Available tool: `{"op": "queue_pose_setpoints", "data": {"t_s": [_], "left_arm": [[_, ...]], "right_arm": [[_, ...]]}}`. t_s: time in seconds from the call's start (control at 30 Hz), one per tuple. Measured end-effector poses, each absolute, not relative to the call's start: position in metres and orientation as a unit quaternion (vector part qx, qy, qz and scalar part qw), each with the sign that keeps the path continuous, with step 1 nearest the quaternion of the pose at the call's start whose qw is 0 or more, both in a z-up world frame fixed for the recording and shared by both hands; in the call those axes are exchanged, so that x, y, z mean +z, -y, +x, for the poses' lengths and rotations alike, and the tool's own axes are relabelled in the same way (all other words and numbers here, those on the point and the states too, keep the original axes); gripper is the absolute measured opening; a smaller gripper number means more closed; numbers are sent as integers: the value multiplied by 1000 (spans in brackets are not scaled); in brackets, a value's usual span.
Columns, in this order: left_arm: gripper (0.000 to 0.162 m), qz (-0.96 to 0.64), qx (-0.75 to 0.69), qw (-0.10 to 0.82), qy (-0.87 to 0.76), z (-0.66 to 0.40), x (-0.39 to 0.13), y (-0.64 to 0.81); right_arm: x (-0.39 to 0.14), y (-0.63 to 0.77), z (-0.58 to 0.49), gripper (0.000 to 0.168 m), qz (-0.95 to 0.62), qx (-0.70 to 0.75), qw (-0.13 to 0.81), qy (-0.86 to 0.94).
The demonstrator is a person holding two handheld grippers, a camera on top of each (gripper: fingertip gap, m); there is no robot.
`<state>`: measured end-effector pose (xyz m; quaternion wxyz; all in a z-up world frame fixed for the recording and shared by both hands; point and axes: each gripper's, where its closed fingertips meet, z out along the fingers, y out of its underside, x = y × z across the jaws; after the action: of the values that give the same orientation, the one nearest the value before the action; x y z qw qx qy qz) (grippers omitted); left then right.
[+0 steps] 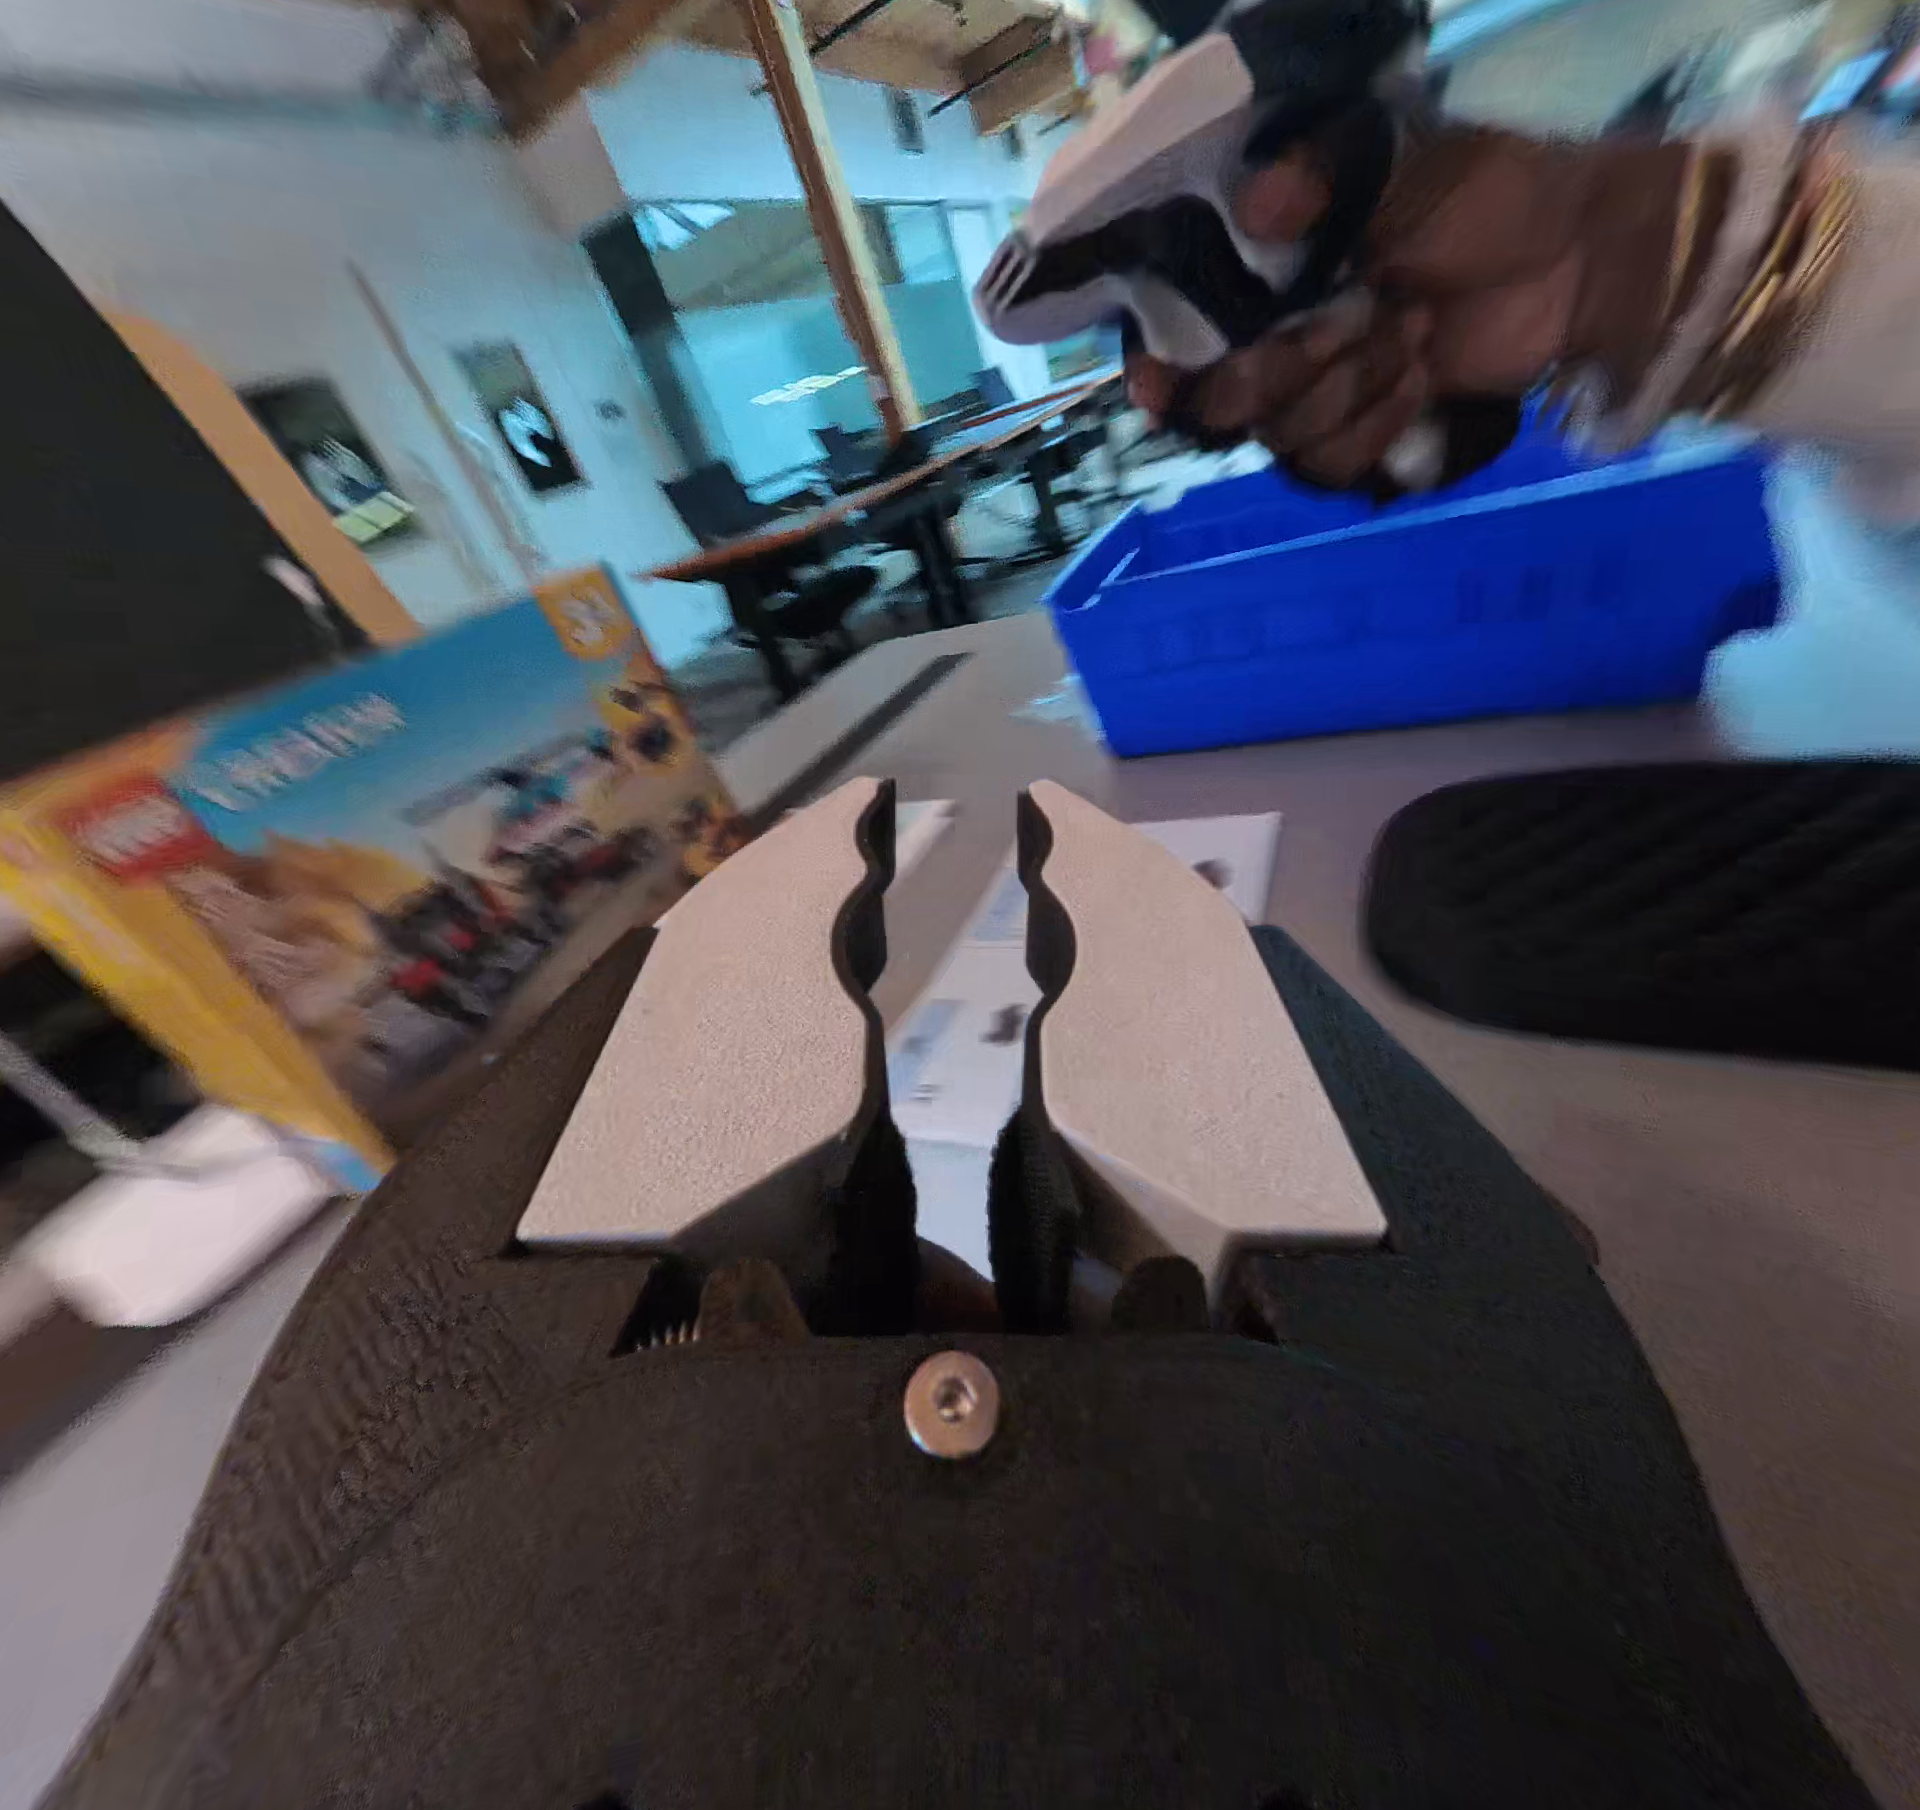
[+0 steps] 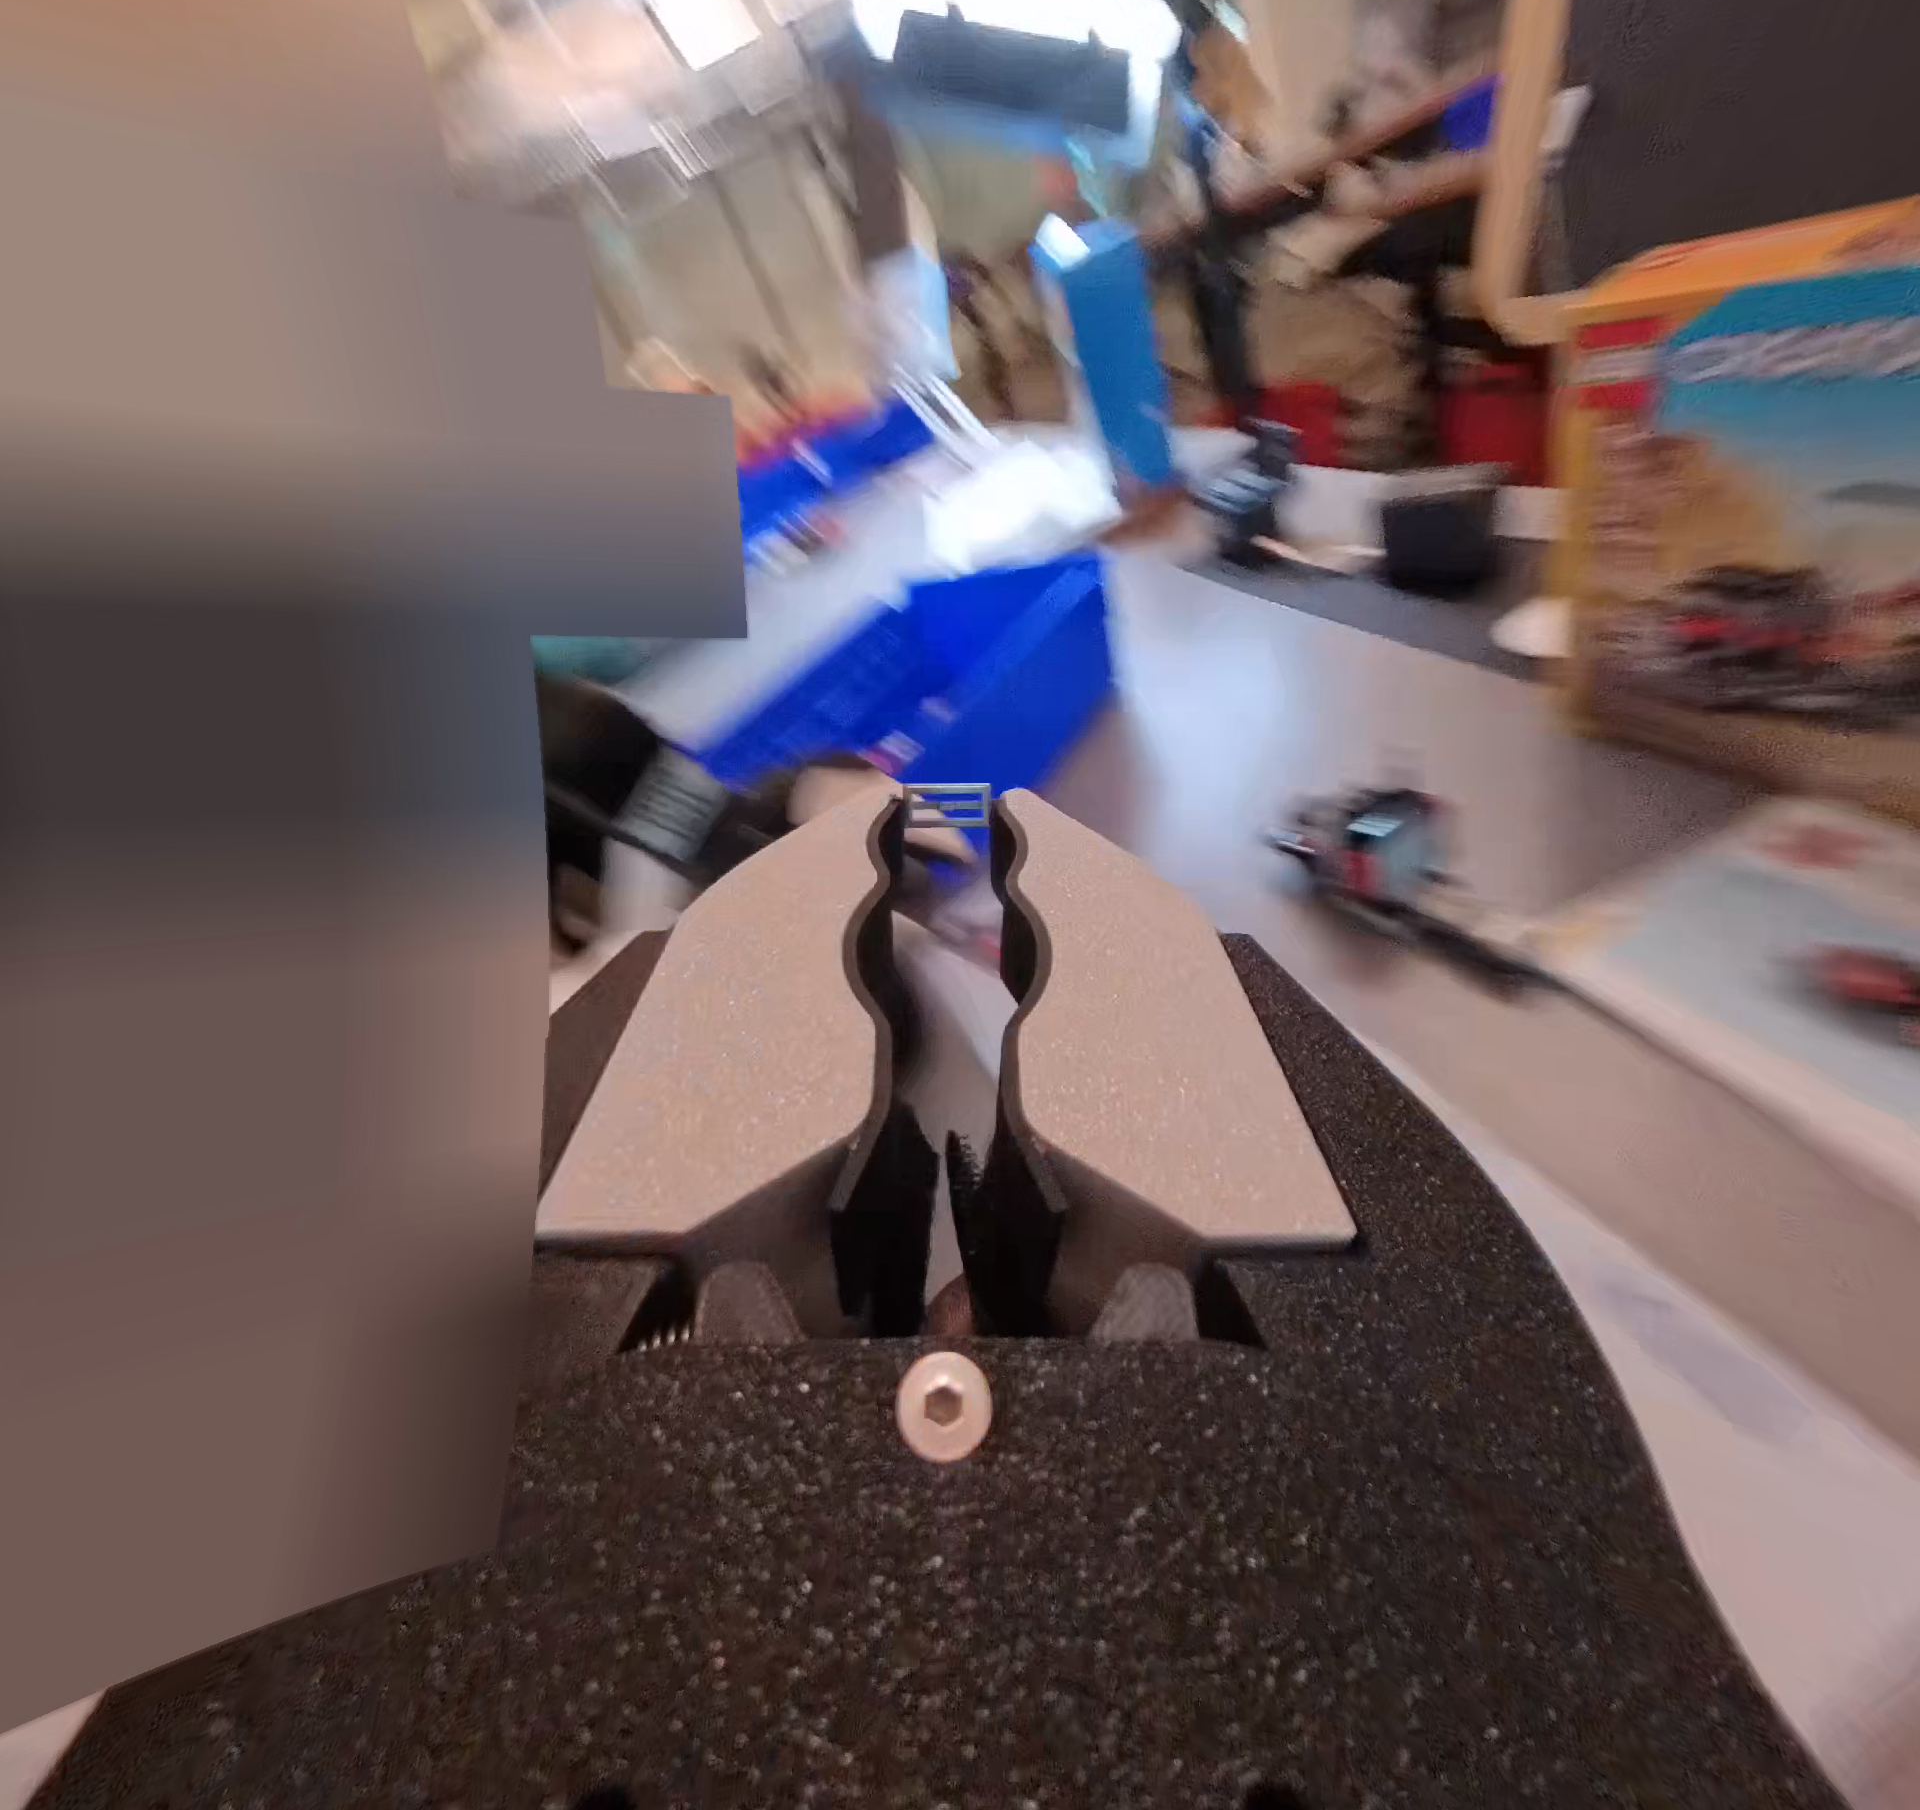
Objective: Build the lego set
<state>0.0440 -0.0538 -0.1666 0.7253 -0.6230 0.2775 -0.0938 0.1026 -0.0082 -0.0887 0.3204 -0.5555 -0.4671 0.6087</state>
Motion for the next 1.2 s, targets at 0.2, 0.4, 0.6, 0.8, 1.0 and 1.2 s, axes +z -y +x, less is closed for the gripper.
{"op": "queue_pose_setpoints", "data": {"t_s": [0.2, 0.4, 0.6, 0.8, 1.0, 1.2], "left_arm": [[18, -539, 26, 769, -344, 71, -145, 56], [21, -516, -36, 791, -327, 75, -123, 44], [26, -478, -59, 788, -384, 91, -88, 45], [17, -487, -57, 740, -460, 107, -67, 52], [11, -525, -47, 688, -498, 110, -69, 48], [9, -535, -22, 684, -496, 109, -75, 41]], "right_arm": [[-88, 4, 109, 16, -564, 316, 465, 605], [-96, 10, 102, 16, -560, 269, 473, 624], [-71, 50, 93, 15, -507, 689, 224, 467], [-64, 48, 101, 16, -434, 838, 40, 329], [-65, 51, 102, 16, -407, 866, -13, 290], [-66, 48, 101, 16, -412, 866, -6, 282]]}}
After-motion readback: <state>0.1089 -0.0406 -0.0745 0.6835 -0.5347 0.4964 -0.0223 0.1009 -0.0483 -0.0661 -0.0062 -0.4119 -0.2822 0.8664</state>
